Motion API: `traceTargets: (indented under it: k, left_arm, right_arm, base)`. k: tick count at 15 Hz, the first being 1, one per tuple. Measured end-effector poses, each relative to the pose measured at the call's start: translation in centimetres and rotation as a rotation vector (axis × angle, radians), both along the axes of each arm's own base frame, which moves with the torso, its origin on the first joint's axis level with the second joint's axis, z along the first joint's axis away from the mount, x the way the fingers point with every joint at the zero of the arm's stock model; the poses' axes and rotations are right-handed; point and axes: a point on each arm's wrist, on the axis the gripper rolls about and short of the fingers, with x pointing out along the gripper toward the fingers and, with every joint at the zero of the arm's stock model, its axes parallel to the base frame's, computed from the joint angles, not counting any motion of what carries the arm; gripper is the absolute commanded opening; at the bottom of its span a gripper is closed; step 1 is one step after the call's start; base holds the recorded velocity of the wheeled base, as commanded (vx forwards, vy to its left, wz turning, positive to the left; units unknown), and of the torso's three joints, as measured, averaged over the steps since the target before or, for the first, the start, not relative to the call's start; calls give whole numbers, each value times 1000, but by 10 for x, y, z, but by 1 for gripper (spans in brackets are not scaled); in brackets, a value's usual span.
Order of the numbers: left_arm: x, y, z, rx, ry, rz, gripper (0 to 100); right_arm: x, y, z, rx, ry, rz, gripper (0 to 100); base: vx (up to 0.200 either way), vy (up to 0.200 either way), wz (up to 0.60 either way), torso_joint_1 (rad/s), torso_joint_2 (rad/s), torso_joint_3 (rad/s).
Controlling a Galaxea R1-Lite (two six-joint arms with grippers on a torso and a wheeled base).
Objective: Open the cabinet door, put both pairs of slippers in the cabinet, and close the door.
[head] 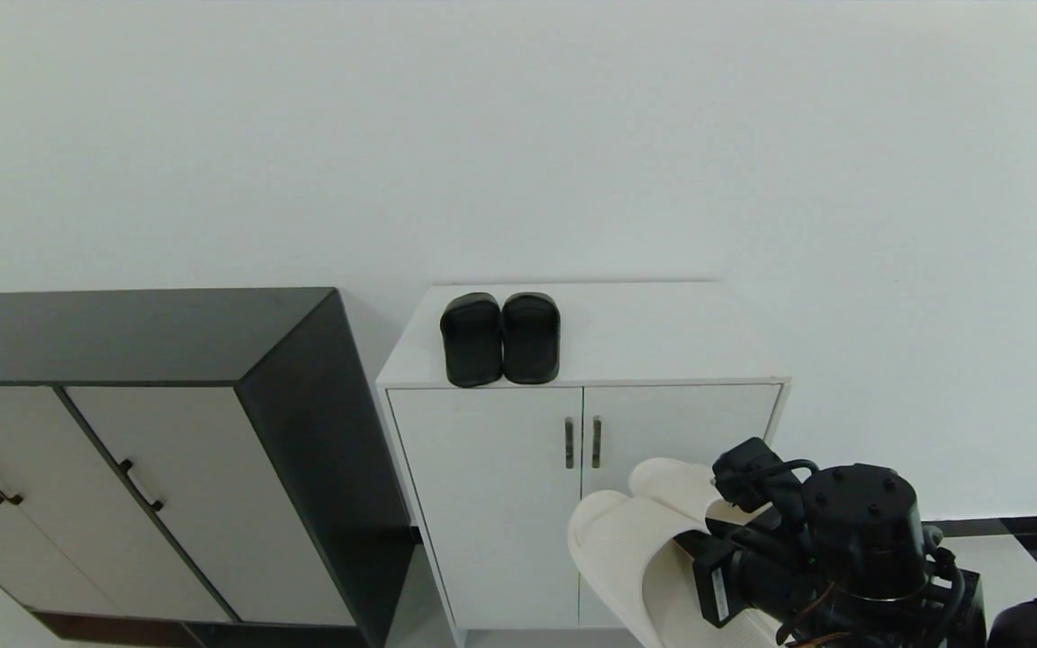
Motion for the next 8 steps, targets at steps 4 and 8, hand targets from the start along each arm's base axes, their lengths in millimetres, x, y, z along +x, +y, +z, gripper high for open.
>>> traceTargets:
  k: [4, 8]
  left_arm:
    - [0, 0, 0, 0, 1, 0, 100]
    - [0, 0, 0, 0, 1, 0, 100]
  right_arm:
    - [-2, 2, -2, -5, 5, 9, 0]
    - [-3, 1, -3, -8, 8, 10, 0]
  base:
    - [0, 0, 0, -186, 428, 240]
    - [0, 0, 0, -234, 546, 308]
